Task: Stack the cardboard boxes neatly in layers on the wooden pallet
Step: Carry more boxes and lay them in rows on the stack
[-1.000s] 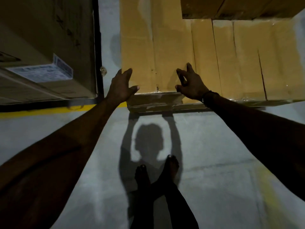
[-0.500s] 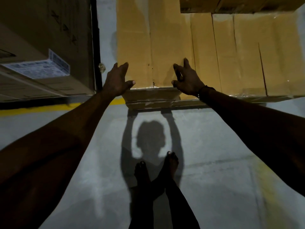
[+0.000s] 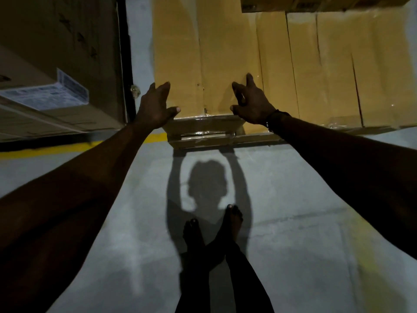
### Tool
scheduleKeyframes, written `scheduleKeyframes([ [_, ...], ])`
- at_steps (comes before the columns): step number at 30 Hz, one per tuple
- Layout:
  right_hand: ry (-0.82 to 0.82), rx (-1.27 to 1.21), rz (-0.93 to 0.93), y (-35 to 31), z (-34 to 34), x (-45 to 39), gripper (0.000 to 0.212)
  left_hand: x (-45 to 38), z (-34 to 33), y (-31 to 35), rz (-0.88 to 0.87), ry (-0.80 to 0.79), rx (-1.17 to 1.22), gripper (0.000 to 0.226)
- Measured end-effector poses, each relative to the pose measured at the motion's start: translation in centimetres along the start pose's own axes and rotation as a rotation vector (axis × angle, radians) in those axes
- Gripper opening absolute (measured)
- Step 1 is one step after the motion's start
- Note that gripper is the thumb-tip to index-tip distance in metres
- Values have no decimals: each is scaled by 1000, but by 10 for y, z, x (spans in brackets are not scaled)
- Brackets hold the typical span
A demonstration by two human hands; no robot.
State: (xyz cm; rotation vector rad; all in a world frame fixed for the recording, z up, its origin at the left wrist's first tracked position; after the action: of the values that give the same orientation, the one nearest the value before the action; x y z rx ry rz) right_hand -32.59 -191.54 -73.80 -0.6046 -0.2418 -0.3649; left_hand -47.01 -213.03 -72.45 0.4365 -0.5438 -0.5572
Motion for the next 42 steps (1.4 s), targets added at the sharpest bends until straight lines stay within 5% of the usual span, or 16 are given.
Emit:
scheduleKeyframes([
  [9, -12, -56, 3, 2, -4, 4, 75, 6, 1, 10, 25, 45, -91, 71],
  [16, 205, -181, -12, -9, 38, 59, 54, 45, 29, 33, -33, 271, 123, 43],
  [29, 637, -505, -147, -36, 236, 353, 27, 242, 110, 240, -192, 117, 397, 30],
  [42, 1033, -648, -503, 132, 317, 644, 26, 313, -9, 504, -332, -74, 407, 24],
])
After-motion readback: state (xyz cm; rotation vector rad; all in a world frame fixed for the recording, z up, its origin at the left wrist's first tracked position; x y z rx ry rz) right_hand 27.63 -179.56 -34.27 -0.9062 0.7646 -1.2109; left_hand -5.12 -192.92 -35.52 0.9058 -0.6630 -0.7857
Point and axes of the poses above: each hand's wrist, its own x-axis away from the middle knuckle, its own z-axis out of the back of the hand, y = z × x, the point moved 9 cm from there along -x, towards the middle knuckle, and after that the axes turned 6 degrees about z, right-handed, at the moved point
